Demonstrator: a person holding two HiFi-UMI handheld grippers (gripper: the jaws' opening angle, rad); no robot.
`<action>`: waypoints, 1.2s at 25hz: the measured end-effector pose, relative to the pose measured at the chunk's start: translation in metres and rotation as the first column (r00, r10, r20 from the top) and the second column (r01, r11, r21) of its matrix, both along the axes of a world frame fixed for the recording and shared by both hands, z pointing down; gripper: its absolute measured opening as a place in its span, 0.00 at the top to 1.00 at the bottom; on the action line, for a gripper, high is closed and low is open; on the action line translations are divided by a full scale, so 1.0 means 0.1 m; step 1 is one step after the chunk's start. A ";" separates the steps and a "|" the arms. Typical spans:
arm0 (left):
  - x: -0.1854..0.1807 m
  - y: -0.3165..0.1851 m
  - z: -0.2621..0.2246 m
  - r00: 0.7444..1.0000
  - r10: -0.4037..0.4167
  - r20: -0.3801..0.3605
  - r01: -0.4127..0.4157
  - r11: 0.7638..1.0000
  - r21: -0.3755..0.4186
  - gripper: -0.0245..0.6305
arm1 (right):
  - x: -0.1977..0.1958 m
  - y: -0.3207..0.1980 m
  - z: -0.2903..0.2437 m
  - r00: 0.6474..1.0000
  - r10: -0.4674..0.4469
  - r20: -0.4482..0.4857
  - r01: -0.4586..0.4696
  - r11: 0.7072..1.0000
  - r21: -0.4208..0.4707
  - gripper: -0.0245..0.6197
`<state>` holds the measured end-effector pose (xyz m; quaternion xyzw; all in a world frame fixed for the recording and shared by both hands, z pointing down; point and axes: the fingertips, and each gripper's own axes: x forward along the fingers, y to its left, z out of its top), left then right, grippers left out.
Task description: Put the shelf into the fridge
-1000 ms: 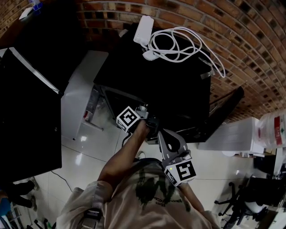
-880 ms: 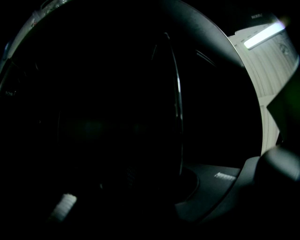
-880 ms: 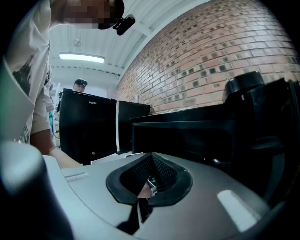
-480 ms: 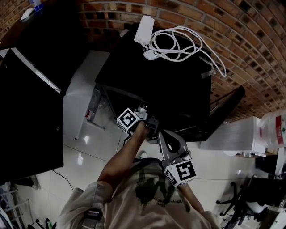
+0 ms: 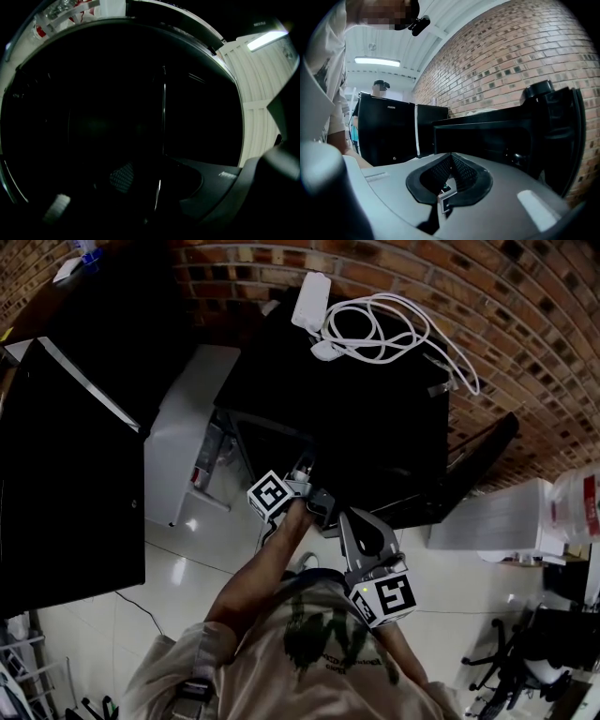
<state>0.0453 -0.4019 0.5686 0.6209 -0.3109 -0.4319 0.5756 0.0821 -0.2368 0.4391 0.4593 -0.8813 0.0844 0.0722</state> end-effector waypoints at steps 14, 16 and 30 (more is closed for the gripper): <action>-0.18 0.66 -0.27 0.998 0.055 -0.044 -0.054 0.998 0.015 0.78 | -0.15 0.45 -0.11 0.997 0.073 0.026 -0.073 0.997 0.018 0.96; -0.19 0.77 -0.39 0.996 0.061 -0.061 -0.059 0.998 0.031 0.79 | -0.17 0.50 -0.12 0.996 0.081 0.028 -0.082 0.996 0.024 0.96; -0.54 1.52 -1.16 0.993 0.083 -0.078 -0.073 0.989 0.128 0.92 | -0.25 0.83 -0.32 0.988 0.147 0.050 -0.150 0.987 0.062 0.96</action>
